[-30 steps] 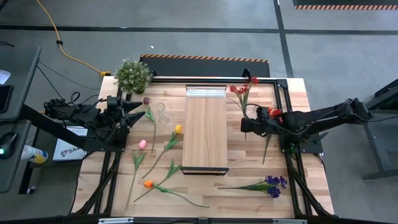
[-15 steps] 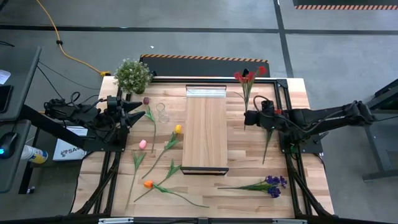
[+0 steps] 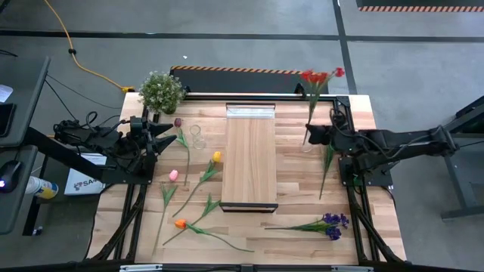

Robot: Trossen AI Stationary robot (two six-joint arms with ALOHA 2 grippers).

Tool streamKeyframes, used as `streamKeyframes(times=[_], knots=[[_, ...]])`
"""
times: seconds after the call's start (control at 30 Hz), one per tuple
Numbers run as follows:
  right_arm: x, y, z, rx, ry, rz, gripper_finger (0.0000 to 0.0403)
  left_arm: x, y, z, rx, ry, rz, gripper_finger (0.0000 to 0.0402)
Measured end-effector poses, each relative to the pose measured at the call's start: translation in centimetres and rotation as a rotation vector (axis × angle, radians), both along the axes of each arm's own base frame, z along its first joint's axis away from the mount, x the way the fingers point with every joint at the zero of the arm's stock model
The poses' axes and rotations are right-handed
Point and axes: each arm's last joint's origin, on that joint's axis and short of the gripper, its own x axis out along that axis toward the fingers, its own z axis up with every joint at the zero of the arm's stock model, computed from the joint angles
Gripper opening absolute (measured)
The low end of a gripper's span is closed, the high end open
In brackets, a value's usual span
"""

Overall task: Pick and place flowers into a vace then onto a shelf
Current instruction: Put the left red flowers into the right transparent vase

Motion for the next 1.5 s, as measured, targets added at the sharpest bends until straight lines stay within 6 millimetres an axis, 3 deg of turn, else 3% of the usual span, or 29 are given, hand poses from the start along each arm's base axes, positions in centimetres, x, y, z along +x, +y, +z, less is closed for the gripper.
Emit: streamKeyframes(times=[0.47,0.97,1.27,1.5], knots=[[-1.9,-0.5,1.1,-0.247,0.104,-0.058,0.0000,0.0,0.0,0.0,0.000,0.000,0.000,0.0326],[-1.8,-0.6,1.4,-0.438,0.281,-0.055,0.0000,0.0,0.0,0.0,0.000,0.000,0.000,0.0326],[-2.3,0.0,-0.9,-0.467,0.354,-0.108,0.0000,0.0,0.0,0.0,0.000,0.001,0.000,0.0326],[-3.5,0.2,-1.2,-0.496,0.342,-0.098,0.0000,0.0,0.0,0.0,0.000,0.000,0.000,0.0326]])
